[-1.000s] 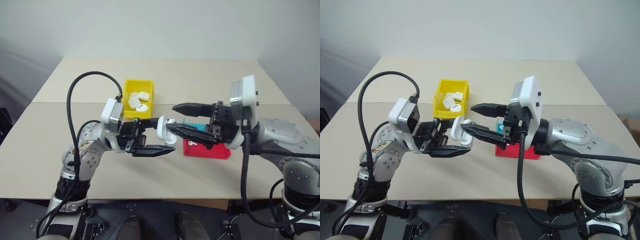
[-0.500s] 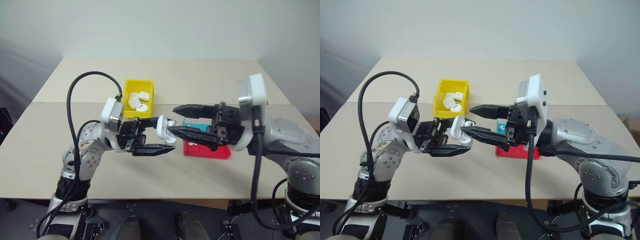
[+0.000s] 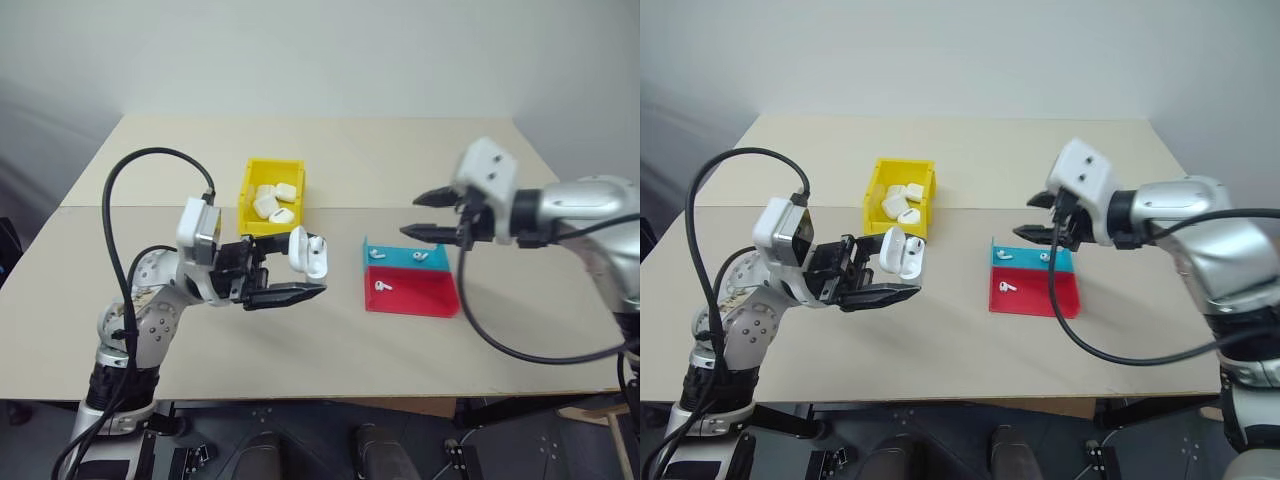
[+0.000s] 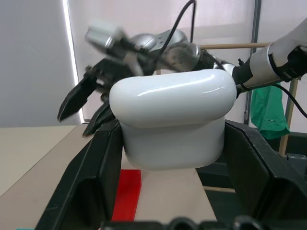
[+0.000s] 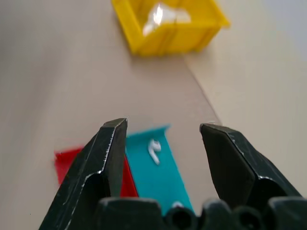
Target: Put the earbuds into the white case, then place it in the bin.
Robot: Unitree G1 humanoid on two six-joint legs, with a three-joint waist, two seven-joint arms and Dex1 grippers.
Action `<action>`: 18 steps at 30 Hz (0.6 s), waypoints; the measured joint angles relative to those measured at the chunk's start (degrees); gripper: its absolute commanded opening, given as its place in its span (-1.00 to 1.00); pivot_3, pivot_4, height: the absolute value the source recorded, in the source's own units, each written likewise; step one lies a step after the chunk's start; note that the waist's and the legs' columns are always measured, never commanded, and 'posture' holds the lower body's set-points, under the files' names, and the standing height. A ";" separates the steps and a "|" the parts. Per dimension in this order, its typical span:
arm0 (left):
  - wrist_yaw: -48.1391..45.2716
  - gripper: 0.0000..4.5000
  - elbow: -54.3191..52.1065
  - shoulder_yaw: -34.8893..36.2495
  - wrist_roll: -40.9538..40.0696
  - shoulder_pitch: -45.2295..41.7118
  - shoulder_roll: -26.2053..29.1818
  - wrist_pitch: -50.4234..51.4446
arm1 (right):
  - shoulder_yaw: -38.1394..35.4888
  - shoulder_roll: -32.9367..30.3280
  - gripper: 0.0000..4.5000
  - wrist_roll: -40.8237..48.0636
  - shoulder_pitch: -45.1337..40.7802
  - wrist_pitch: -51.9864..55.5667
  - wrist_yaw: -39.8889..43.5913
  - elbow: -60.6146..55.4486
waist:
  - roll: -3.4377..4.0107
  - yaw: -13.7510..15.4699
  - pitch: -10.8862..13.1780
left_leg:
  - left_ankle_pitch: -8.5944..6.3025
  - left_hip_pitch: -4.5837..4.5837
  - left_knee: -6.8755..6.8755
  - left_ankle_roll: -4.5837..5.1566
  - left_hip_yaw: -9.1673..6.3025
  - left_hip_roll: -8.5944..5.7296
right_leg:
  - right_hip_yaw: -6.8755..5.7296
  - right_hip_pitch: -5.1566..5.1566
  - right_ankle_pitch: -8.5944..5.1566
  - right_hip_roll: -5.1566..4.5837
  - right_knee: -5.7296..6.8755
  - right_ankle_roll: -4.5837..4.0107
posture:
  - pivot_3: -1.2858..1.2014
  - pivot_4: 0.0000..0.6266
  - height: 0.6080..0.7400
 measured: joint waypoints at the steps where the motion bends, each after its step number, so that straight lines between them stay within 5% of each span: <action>1: 0.53 0.28 -0.27 -0.09 0.00 0.06 -0.37 -0.01 | 2.67 0.98 0.30 -3.67 -1.21 -2.84 0.82 3.33 | 0.00 0.03 0.00 | 0.00 -0.05 0.00 0.00 0.03 0.00 | 0.02 -0.07 0.01 0.00 0.01 0.00 | 0.03 -0.52 1.00; 5: 2.50 0.28 -1.90 -0.03 0.01 0.95 -1.03 -0.31 | 10.80 5.12 0.30 -17.53 -8.21 -21.25 4.90 23.12 | 0.00 0.26 0.00 | 0.00 -0.31 0.00 0.00 0.09 -0.03 | 0.05 -0.38 0.02 -0.02 0.04 0.00 | 0.03 -0.52 1.00; 9: 3.31 0.28 -2.58 0.41 -0.02 2.17 -0.71 -0.40 | 11.62 8.81 0.30 -22.24 -14.92 -34.66 11.43 39.23 | 0.02 0.23 0.01 | 0.00 -0.32 -0.03 0.00 0.12 0.00 | 0.05 -0.40 0.03 -0.02 0.02 -0.01 | 0.03 -0.52 1.00; 13: 3.95 0.28 -2.61 1.24 0.01 2.45 0.92 -0.35 | 10.15 15.54 0.30 -22.41 -20.35 -41.16 15.50 50.11 | 0.03 -0.69 0.01 | 0.00 -0.24 -0.10 0.00 0.14 0.05 | 0.08 -0.40 0.04 0.00 0.09 -0.04 | 0.03 -0.52 1.00; 15: 4.16 0.28 -2.64 2.08 0.43 3.39 2.17 -0.37 | 10.03 17.99 0.07 -23.93 -21.56 -43.24 15.21 54.12 | 0.04 -0.98 0.02 | 0.00 -0.22 -0.10 0.00 0.14 0.05 | 0.08 -0.40 0.04 -0.01 0.13 -0.05 | 0.03 -0.52 1.00; 18: 5.10 0.28 -2.72 3.46 0.40 5.64 2.94 -0.09 | 9.52 21.46 0.07 -25.98 -21.88 -44.88 13.01 60.08 | 0.05 -1.10 0.02 | 0.00 -0.22 -0.10 -0.01 0.14 0.04 | 0.07 -0.39 0.04 -0.06 0.15 -0.04 | 0.03 -0.52 1.00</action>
